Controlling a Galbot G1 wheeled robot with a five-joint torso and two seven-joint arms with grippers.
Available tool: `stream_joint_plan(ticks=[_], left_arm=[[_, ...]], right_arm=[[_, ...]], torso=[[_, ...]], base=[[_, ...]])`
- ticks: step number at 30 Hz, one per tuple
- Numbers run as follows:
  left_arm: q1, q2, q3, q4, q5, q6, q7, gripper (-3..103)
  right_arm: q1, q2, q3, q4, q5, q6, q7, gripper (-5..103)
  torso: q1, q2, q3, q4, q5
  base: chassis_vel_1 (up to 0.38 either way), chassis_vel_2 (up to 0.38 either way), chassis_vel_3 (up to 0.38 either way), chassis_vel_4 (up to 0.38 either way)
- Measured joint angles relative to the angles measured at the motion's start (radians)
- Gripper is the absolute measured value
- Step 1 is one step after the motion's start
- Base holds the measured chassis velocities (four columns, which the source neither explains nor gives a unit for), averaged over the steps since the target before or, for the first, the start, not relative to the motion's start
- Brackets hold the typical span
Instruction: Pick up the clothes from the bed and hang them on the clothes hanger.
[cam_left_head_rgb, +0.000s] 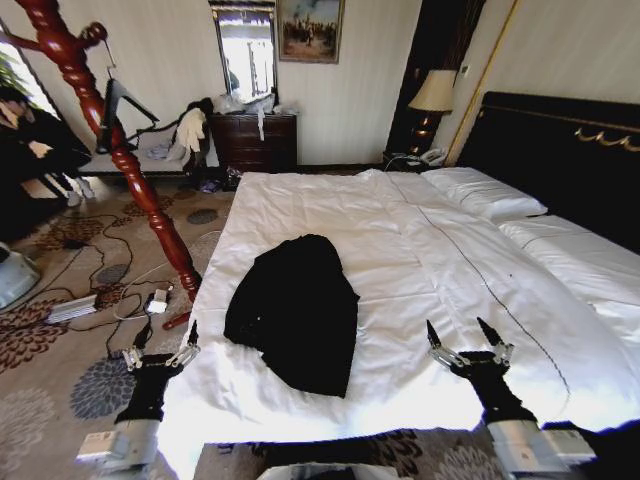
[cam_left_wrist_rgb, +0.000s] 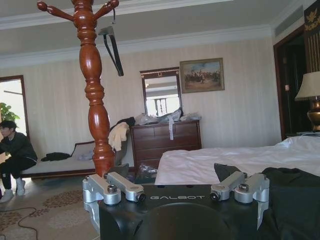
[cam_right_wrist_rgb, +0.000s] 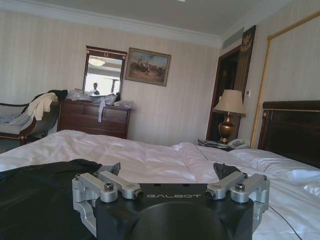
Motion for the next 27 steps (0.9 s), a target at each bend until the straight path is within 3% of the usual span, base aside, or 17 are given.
stream_joint_plan(ticks=[21,27], left_arm=[[-0.003,0.003,0.003,0.012,-0.008,0.0,-0.001,96],[-0.018,0.019,0.028,0.042,-0.021,0.017,-0.007,96]], right_arm=[[-0.022,0.009,-0.03,0.0,0.003,-0.003,0.007,100],[-0.039,0.011,-0.064,-0.011,0.047,-0.021,0.031,100]], torso=[[0.0,0.0,0.0,0.0,0.0],[0.0,0.0,0.0,0.0,-0.0001]], base=[[0.0,0.0,0.0,0.0],[0.0,0.0,0.0,0.0]])
